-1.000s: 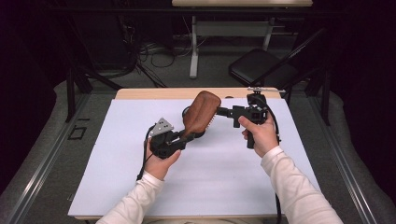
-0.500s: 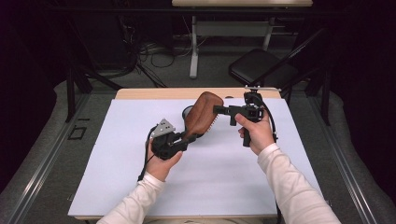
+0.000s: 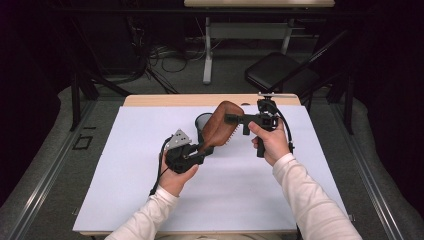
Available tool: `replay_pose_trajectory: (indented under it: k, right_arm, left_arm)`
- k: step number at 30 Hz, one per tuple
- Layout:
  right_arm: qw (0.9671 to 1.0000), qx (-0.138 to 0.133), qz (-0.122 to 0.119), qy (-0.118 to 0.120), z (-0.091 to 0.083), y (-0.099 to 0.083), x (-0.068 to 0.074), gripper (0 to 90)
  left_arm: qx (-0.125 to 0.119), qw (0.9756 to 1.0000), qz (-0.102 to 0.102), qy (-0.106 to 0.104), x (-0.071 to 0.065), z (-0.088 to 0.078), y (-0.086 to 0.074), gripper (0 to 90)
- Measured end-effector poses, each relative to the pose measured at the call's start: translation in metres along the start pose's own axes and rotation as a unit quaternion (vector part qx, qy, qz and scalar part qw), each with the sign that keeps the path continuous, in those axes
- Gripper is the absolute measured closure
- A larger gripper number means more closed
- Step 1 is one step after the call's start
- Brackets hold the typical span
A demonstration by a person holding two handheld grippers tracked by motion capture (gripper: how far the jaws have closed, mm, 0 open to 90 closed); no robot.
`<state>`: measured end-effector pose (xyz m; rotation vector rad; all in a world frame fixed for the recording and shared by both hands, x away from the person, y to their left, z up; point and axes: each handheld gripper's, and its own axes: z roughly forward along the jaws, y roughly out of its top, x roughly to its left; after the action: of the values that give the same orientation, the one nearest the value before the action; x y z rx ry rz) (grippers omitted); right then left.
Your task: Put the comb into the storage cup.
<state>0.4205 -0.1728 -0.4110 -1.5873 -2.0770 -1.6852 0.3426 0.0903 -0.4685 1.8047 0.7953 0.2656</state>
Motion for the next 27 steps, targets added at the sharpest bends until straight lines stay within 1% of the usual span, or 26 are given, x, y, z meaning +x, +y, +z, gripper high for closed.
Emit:
replay_pose_trajectory:
  k: [4, 8, 11, 20, 24, 27]
  right_arm:
    - [1.0000, 0.002, 0.002, 0.005, 0.0025, -0.0009, 0.0007, 15.1]
    - [0.9999, 0.005, 0.006, 0.012, 0.0051, -0.0018, 0.0013, 15.3]
    - [0.9999, 0.008, 0.007, 0.013, 0.0066, -0.0023, 0.0015, 15.3]
    - [0.9997, 0.010, 0.010, 0.019, 0.0073, -0.0029, 0.0016, 15.8]
    - [0.9995, 0.011, 0.013, 0.027, 0.0078, -0.0031, 0.0013, 17.1]
    - [0.9994, 0.013, 0.015, 0.029, 0.0082, -0.0032, 0.0011, 17.4]
  left_arm:
    - [-0.001, 1.0000, 0.000, -0.003, -0.0024, 0.0005, -0.0003, 71.9]
    - [0.000, 1.0000, 0.004, -0.005, -0.0043, 0.0006, 0.0000, 71.9]
    - [0.000, 1.0000, 0.005, -0.007, -0.0055, 0.0010, 0.0000, 71.9]
    - [0.001, 0.9999, 0.008, -0.011, -0.0075, 0.0024, -0.0006, 71.9]
    - [0.001, 0.9999, 0.008, -0.012, -0.0080, 0.0029, -0.0008, 71.9]
    - [0.003, 0.9999, 0.008, -0.012, -0.0083, 0.0037, -0.0014, 71.9]
